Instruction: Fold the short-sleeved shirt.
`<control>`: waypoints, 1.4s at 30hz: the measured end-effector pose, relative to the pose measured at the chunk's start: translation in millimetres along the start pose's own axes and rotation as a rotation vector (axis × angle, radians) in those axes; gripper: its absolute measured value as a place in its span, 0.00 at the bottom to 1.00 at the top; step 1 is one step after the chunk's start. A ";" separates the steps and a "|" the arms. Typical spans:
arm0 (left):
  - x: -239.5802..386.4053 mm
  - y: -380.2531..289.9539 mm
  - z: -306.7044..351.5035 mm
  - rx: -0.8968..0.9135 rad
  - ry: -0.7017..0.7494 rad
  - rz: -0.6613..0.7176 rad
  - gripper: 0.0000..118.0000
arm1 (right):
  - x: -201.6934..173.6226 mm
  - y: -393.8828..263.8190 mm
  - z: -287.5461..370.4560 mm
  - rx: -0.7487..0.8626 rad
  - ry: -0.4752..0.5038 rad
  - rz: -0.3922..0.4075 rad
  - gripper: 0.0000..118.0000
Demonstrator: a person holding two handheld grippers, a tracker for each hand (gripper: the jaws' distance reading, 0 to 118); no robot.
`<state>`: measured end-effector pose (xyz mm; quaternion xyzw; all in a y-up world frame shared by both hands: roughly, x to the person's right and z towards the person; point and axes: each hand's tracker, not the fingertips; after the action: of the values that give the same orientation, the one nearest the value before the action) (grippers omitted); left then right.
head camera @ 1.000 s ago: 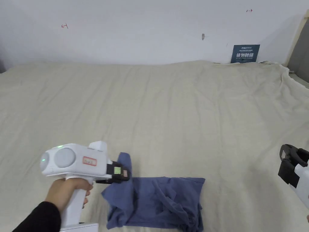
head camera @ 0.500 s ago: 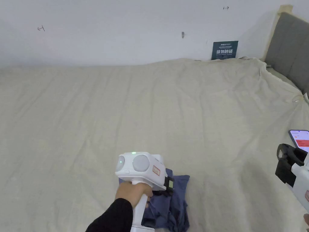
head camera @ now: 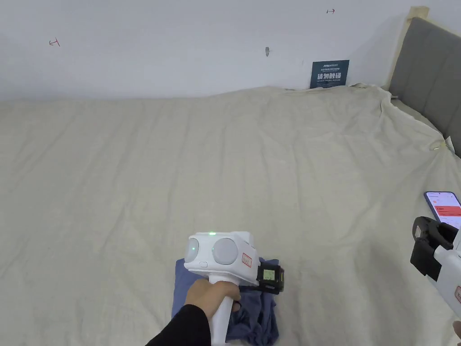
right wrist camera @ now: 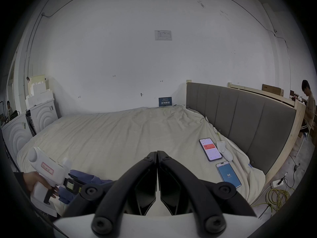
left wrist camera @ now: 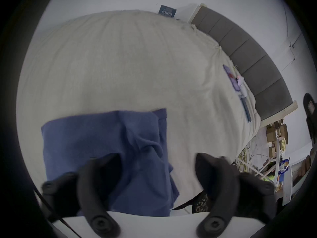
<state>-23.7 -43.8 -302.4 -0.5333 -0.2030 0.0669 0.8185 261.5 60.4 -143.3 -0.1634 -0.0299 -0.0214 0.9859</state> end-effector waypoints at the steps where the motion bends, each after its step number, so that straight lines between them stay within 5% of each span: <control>1: -0.3 0.3 9.9 0.036 -0.008 -0.009 0.91 | 0.0 0.7 -0.5 0.002 0.002 0.002 0.00; 12: -44.6 -14.2 83.1 0.350 0.107 -0.032 0.93 | -7.9 8.3 4.0 0.020 0.011 0.003 0.00; 14: -54.7 -25.1 83.3 0.415 0.142 -0.020 0.73 | -5.8 6.7 2.3 0.018 0.013 0.006 0.00; 16: -63.0 -34.8 80.9 0.468 0.125 -0.037 0.30 | -5.8 6.4 2.3 0.018 0.013 0.008 0.00; 20: -73.1 -51.1 66.6 0.466 0.125 -0.053 0.00 | -6.9 6.9 3.7 0.013 0.012 0.013 0.00; 42: 7.2 -88.9 -44.8 0.333 0.038 -0.204 0.00 | 19.6 -1.9 13.1 -0.013 -0.052 0.002 0.00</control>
<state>-8.6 -116.9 -236.1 -0.3684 -0.2266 0.0061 0.9016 280.3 62.2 -129.0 -0.1702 -0.0551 -0.0161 0.9837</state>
